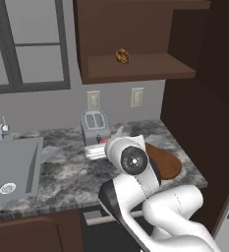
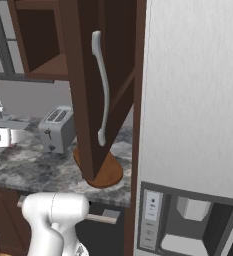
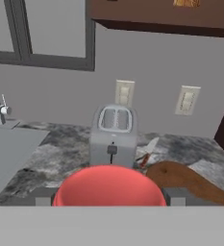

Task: Pick the bread, place it on the cutting board, pick the jam, place it on the counter, and close the cabinet.

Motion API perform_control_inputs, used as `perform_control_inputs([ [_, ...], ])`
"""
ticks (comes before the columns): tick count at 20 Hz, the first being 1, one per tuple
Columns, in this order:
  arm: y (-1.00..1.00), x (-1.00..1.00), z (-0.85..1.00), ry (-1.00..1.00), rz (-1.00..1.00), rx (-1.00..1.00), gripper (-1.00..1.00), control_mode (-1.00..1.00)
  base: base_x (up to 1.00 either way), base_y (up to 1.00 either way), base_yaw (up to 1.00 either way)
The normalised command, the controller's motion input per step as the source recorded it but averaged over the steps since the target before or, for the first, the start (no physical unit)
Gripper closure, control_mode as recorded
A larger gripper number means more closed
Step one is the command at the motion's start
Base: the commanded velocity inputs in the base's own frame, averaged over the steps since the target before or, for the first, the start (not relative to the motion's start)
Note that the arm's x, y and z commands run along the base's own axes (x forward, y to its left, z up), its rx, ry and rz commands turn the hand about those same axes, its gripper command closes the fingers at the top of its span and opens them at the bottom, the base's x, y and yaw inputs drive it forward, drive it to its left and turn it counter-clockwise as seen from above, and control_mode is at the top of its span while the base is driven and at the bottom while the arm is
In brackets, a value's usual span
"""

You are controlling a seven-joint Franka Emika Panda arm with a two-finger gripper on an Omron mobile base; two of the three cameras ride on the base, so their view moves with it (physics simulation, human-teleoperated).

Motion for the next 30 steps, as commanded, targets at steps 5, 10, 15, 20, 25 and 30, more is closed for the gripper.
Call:
perform_control_inputs([
  [5,0.24,0.23,-0.33,0.00,0.00,0.00,1.00,-1.00,0.00,0.00,0.00],
  [10,0.22,0.31,-0.37,0.00,0.00,0.01,1.00,-1.00,0.00,0.00,0.00],
  [15,0.22,0.35,-0.38,0.00,0.01,0.00,1.00,-1.00,0.00,0.00,0.00],
  [20,0.25,0.33,-0.36,0.00,0.01,0.00,1.00,-1.00,0.00,0.00,0.00],
  [25,0.28,0.36,-0.36,0.00,0.00,0.00,1.00,-1.00,0.00,0.00,0.00],
  [30,0.27,0.34,-0.31,0.01,0.00,0.00,1.00,-1.00,0.00,0.00,0.00],
])
